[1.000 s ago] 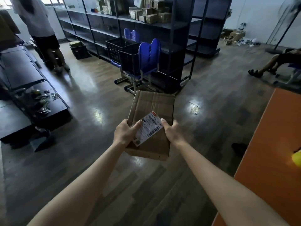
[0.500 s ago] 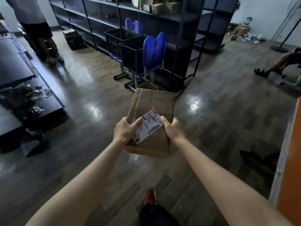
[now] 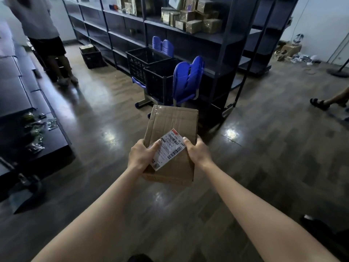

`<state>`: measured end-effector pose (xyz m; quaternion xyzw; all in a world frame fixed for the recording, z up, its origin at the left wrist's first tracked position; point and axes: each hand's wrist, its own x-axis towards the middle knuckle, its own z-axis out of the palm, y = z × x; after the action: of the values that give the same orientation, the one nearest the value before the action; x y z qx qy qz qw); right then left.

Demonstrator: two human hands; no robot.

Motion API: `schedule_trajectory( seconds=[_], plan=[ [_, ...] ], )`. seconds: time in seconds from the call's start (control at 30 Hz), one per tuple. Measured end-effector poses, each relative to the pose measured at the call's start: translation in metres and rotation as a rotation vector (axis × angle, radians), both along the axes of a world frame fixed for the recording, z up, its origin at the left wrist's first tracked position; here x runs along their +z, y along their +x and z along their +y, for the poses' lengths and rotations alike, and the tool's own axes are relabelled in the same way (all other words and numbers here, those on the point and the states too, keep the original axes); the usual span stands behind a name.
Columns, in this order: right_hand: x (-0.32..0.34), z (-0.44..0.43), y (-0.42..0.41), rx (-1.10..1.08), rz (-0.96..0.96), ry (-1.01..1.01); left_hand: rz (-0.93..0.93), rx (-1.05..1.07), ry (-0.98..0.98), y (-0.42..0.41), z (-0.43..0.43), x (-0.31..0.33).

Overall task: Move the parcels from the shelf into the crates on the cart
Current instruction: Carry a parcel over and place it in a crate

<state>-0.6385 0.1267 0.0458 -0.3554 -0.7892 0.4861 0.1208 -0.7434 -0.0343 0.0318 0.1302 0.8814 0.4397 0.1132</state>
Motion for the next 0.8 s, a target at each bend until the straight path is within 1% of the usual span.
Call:
schedule_trajectory(
  seconds=[0.13,0.37,0.57,0.8],
  plan=[
    [-0.006,0.022,-0.055,0.007,-0.001,-0.025,-0.005,0.021,0.01,-0.055,0.021,-0.005],
    [-0.018,0.058,-0.166,-0.014,-0.005,-0.002,-0.012,-0.002,0.017,-0.168,0.06,-0.014],
    [-0.019,0.082,-0.288,-0.045,0.011,-0.025,-0.038,-0.053,0.026,-0.297,0.089,-0.014],
    [-0.014,0.104,-0.42,-0.097,0.012,-0.062,-0.012,-0.084,0.002,-0.437,0.116,-0.005]
  ],
)
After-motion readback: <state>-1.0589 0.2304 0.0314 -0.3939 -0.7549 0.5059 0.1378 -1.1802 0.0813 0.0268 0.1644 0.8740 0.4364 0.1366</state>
